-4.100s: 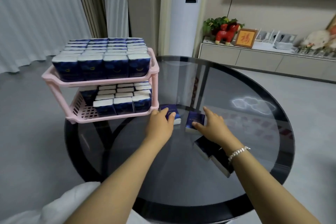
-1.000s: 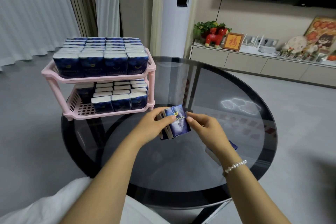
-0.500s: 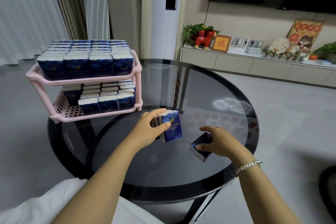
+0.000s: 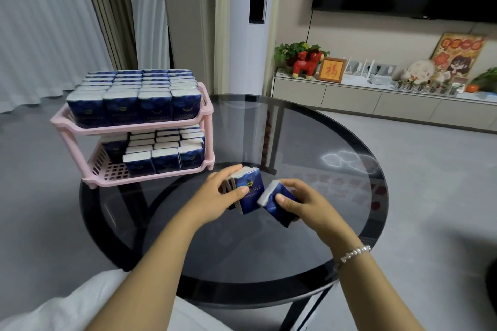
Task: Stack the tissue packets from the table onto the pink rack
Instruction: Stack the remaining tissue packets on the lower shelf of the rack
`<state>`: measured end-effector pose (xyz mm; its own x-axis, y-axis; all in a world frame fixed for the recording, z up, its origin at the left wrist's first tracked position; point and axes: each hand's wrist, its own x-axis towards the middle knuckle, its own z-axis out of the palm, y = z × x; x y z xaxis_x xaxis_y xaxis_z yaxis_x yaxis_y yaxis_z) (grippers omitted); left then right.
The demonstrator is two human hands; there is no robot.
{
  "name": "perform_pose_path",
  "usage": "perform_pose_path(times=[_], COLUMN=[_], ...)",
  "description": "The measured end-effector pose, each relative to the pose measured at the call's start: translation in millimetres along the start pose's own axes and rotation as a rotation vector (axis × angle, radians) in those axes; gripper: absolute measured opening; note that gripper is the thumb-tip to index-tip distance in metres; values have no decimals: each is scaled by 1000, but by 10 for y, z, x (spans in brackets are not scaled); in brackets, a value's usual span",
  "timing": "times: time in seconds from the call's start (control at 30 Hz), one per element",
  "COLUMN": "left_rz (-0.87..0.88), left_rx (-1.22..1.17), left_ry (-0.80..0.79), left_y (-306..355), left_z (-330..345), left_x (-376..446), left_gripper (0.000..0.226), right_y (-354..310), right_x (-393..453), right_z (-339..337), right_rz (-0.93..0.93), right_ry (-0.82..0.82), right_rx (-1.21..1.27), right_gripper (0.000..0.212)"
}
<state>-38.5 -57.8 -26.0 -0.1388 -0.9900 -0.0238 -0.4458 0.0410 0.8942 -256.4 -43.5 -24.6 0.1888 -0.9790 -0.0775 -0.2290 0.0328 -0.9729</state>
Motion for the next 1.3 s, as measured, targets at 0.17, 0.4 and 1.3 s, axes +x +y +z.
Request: perform_pose_path(times=[0.17,0.4,1.3], left_rz=[45,105,-21], left_rx=[13,129,109], left_ry=[-38,-135,-232], left_y=[-18,-20,-85], left_z=[-29,-24,-19], left_x=[19,-19,94], left_gripper=[57,85,119], right_y=[45,268,5], right_x=[65,22,617], right_z=[195,458,32], right_rz=[-99,-184,-20], right_ry=[30,40,-618], right_rx=[115,-190,-284], right_gripper=[17,29,131])
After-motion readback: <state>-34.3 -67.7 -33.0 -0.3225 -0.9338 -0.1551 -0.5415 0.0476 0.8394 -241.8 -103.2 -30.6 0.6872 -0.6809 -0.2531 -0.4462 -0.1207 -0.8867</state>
